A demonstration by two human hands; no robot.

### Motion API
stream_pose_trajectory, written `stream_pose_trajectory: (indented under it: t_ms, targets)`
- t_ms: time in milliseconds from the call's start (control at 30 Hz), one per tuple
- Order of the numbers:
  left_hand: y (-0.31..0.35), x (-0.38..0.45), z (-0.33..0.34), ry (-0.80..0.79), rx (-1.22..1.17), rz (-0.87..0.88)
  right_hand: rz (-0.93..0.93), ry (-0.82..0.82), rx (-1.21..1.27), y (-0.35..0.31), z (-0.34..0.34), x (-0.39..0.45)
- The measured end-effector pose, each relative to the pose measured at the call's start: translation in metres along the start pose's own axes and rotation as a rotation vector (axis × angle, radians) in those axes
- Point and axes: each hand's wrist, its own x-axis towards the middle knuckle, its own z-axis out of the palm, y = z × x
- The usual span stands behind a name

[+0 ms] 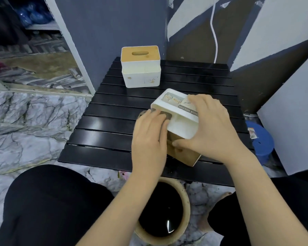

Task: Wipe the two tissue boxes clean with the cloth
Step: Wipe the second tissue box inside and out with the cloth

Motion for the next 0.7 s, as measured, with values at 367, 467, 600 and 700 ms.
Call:
stream_pose_trajectory:
  t_ms: [367,467,600,700]
  targets:
    - [0.001,0.000,-0.017,-0.176,-0.112,0.219,0.011,-0.106,-0.148,-0.009,-0.010,0.006]
    - [0.011,-0.004,-0.031,-0.248,-0.232,0.111,0.028,-0.178,-0.202,-0.012,-0.016,0.007]
    - [0.013,0.009,-0.051,-0.109,-0.526,-0.623,0.072,-0.308,-0.250,-0.024,-0.027,0.020]
    - [-0.010,0.031,-0.058,0.131,-0.842,-1.117,0.049,-0.323,-0.269,-0.041,-0.022,0.037]
